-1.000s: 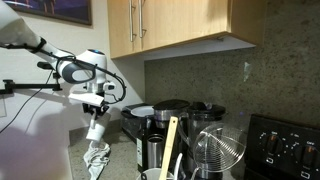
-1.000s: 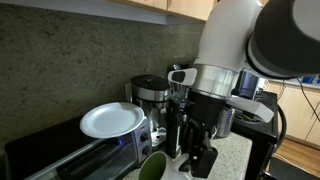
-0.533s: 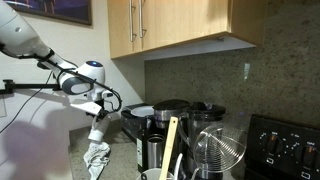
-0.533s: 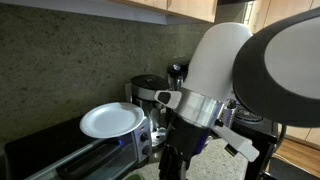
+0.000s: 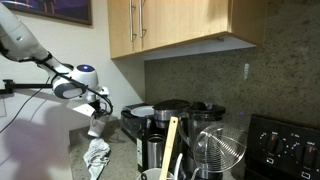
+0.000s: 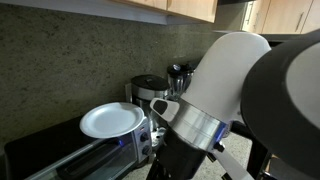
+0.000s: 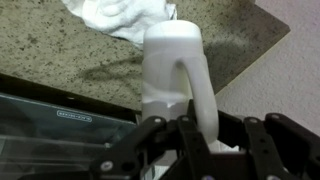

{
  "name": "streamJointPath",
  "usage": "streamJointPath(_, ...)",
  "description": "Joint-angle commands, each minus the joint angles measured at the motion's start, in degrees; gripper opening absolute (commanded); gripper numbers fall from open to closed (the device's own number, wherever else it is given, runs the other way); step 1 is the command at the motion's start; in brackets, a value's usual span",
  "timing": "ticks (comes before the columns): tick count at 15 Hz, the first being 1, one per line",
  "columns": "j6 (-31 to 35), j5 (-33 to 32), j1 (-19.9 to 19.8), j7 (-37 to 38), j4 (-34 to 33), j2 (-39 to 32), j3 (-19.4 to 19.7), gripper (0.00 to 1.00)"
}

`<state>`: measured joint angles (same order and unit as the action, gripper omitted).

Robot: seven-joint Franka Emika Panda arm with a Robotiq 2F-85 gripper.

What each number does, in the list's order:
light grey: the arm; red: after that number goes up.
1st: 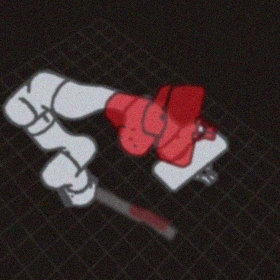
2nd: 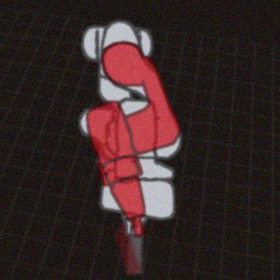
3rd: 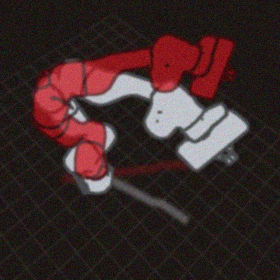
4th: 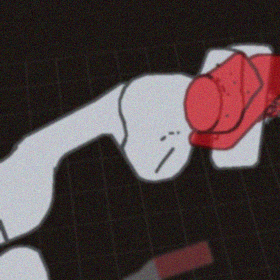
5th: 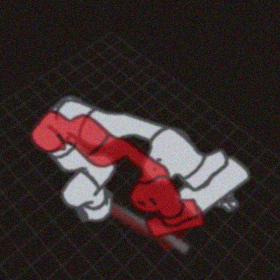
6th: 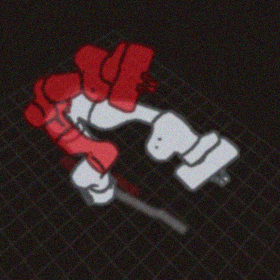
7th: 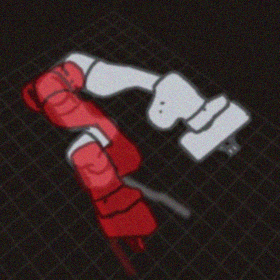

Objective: Move the mug to the left side of the counter

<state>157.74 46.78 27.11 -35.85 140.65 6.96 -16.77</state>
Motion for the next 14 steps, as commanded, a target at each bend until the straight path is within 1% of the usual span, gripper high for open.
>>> streamJointPath(1,6.7,4.0,1.2,-1.0,-1.7,-1.6,-2.2,0.03)
streamJointPath(5,16.7,6.6,3.4,-1.8,-2.3,-6.2,-3.6,0.02)
streamJointPath(9,25.7,10.1,4.9,-3.3,-4.5,-12.3,-5.5,0.02)
streamJointPath(12,29.0,10.4,4.3,-3.1,-6.8,-16.2,-6.7,0.02)
streamJointPath(14,29.8,9.8,3.9,-2.5,-7.7,-16.8,-6.7,0.02)
